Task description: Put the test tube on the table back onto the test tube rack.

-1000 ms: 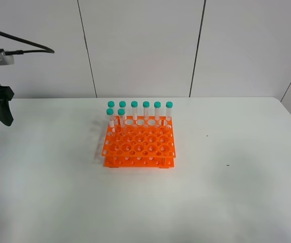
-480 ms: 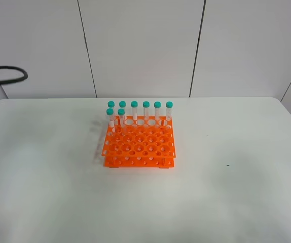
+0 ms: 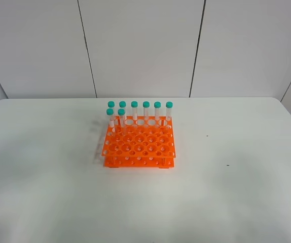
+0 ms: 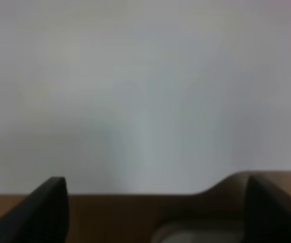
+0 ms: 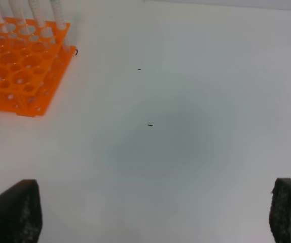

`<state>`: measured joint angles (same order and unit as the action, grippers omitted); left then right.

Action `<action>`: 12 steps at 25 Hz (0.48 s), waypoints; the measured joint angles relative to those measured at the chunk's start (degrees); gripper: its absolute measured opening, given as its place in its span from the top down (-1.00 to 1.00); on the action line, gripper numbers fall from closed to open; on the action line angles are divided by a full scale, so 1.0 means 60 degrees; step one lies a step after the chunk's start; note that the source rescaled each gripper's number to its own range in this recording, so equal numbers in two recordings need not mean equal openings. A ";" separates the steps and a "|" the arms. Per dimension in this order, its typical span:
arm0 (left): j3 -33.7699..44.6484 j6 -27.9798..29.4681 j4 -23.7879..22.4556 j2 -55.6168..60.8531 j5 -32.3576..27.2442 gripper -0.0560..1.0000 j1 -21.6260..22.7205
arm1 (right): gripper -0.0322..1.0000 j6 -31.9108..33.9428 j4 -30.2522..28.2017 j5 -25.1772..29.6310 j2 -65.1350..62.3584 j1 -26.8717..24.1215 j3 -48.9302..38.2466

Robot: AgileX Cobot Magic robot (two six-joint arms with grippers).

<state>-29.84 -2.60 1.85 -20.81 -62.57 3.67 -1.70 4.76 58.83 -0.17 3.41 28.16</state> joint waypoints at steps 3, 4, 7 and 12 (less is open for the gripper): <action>0.0137 0.0000 0.0000 0.1133 0.0283 -0.88 0.0000 | -1.00 0.0000 0.0000 0.0000 0.0000 0.0000 0.0000; 0.0137 0.0000 0.0000 0.1412 0.0305 -0.88 0.0000 | -1.00 0.0000 0.0000 0.0000 0.0000 0.0000 0.0000; 0.0137 0.0000 0.0011 0.1839 0.0305 -0.88 0.0000 | -1.00 0.0000 0.0000 0.0000 0.0000 0.0000 0.0000; 0.0137 0.0000 0.0011 0.1862 0.0305 -0.88 -0.0079 | -1.00 0.0000 0.0000 0.0000 0.0000 0.0000 0.0000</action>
<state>-29.02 -2.60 1.92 -9.64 -60.74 3.20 -1.70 4.76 58.83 -0.17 3.41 28.16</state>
